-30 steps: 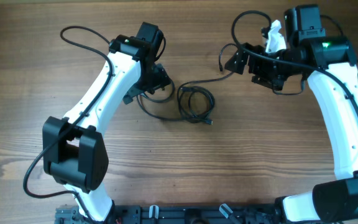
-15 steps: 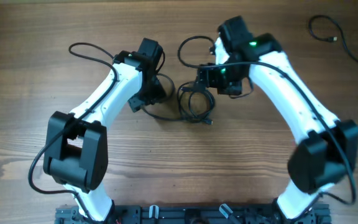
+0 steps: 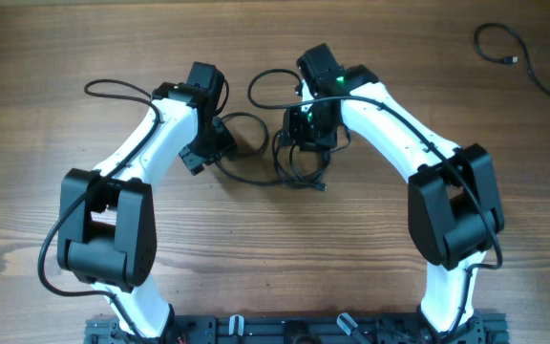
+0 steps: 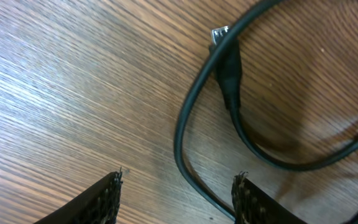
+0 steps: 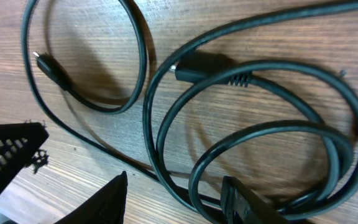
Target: Untangle cables
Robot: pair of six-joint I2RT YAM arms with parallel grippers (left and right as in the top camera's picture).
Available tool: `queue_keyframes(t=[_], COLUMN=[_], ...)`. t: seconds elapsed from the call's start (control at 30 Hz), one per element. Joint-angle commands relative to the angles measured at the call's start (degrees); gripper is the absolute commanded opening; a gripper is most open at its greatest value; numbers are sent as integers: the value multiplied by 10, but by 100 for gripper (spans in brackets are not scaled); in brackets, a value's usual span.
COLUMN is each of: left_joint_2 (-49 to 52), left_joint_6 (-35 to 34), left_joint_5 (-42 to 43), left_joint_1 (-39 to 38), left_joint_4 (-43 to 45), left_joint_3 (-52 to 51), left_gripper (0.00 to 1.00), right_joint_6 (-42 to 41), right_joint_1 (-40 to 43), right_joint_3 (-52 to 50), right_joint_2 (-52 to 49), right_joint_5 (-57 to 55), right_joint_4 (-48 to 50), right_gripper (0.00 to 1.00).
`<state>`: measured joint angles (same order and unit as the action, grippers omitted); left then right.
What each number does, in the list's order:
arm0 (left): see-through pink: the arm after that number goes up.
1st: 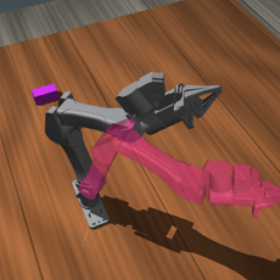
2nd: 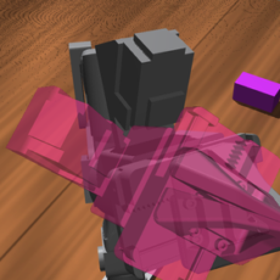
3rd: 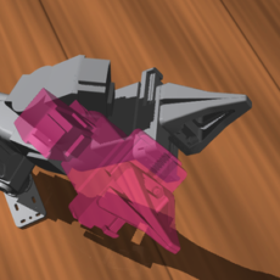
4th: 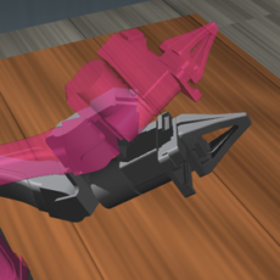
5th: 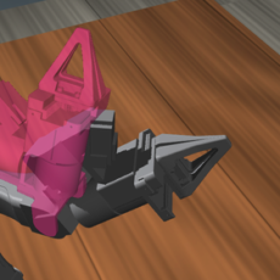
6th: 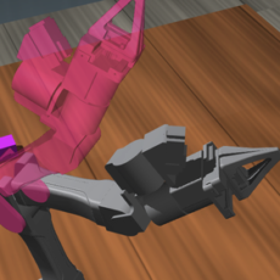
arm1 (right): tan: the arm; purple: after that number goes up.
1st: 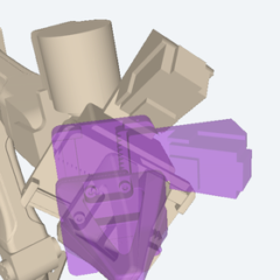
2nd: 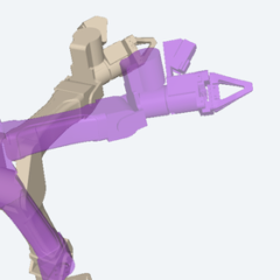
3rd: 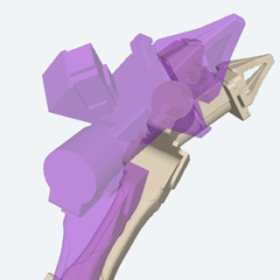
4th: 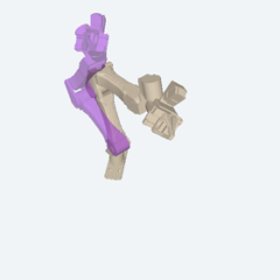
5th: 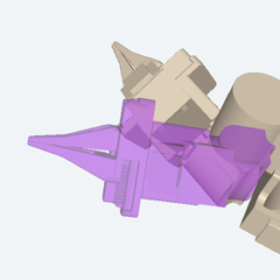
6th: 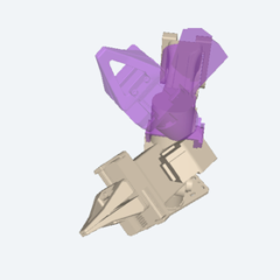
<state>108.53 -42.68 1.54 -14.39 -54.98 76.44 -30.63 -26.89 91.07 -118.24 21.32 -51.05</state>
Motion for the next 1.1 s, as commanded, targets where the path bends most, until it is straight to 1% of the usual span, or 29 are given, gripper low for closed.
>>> queue_keyframes(t=[0.0, 0.03, 0.1, 0.17, 0.23, 0.33, 0.37, 0.4, 0.43, 0.53, 0.63, 0.77, 0.87, 0.97, 1.0, 1.07], left_joint_2=[1, 1, 1, 1, 1, 1, 1, 1, 1, 7, 24, 56, 57, 57, 57, 57], left_joint_6=[3, 3, 3, 3, 3, 3, 3, 3, 3, 2, 3, 3, 3, 3, 2, 2], left_joint_5=[31, 32, 32, 32, 32, 32, 32, 32, 31, 32, 42, 40, 30, 22, 14, -3], left_joint_1=[0, 0, 0, 0, 0, -1, -4, -13, -19, -36, -44, -43, -41, -40, -38, -38], left_joint_4=[2, 2, 2, -1, -1, -2, -3, -7, -6, 12, 12, 15, 15, 19, 21, 19], left_joint_3=[-5, -5, -5, -5, -5, -5, -5, -5, -5, -5, -5, -5, -5, -5, -5, -5], left_gripper=[60, 60, 60, 60, 58, 57, 57, 57, 57, 55, 55, 54, 35, 10, 4, 4], right_joint_6=[-29, -29, -28, -31, -36, -40, -41, -41, -42, -39, -38, -41, -41, -45, -57, -71], right_joint_1=[-2, -2, -2, -3, -3, -3, -3, -3, -3, 0, 5, 6, 10, 20, 26, 33], right_joint_3=[-27, -31, -35, -44, -52, -52, -52, -52, -52, -48, -31, -28, -28, -28, -28, -28], right_joint_2=[-16, -17, -17, -23, -26, -26, -26, -26, -26, -25, -12, 52, 103, 164, 188, 221], right_joint_5=[-23, -23, -26, -36, -33, -34, -34, -33, -29, 49, 98, 101, 92, 92, 92, 92], right_joint_4=[20, 23, 21, 28, 35, 42, 45, 49, 52, 72, 73, 75, 73, 73, 73, 76], right_gripper=[51, 50, 45, 44, 36, 31, 25, 12, 5, 4, 4, 4, 4, 4, 4, 4])
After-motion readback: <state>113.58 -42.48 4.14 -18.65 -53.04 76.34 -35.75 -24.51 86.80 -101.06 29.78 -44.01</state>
